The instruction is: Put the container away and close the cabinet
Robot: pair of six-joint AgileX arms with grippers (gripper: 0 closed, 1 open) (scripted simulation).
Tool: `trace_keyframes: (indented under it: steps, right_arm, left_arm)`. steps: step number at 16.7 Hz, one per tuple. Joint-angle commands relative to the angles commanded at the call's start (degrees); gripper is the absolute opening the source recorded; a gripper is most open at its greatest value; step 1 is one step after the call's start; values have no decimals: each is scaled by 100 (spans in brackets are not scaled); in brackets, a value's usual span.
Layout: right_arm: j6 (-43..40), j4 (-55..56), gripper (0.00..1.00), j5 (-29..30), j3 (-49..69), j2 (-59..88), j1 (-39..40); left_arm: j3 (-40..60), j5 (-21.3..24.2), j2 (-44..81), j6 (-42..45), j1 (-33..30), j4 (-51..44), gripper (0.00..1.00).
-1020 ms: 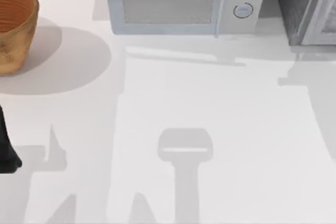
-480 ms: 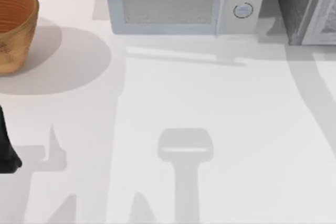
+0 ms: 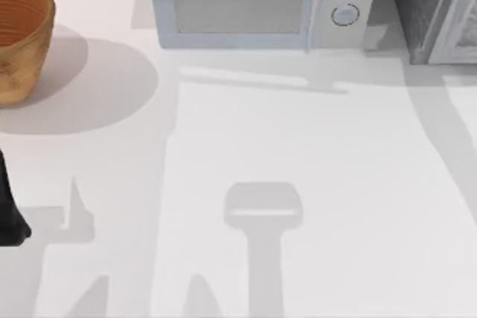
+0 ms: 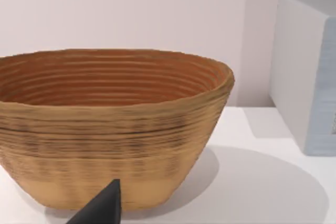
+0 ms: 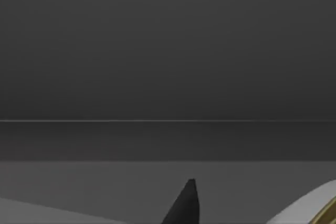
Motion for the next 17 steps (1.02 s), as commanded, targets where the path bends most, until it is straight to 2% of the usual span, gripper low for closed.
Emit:
trace_keyframes:
  steps: [4,13,17]
  right_arm:
    - [15,-219,0,-55,872,681,-61]
    - [10,-1133,0,-309,4488,3308,-328]
    - [-6,-1414,0,-388,5567,4124,-439]
  left_arm:
    - [0,0,0,0,0,0,100]
    - [0,0,0,0,0,0,100]
    - [0,0,0,0,0,0,100]
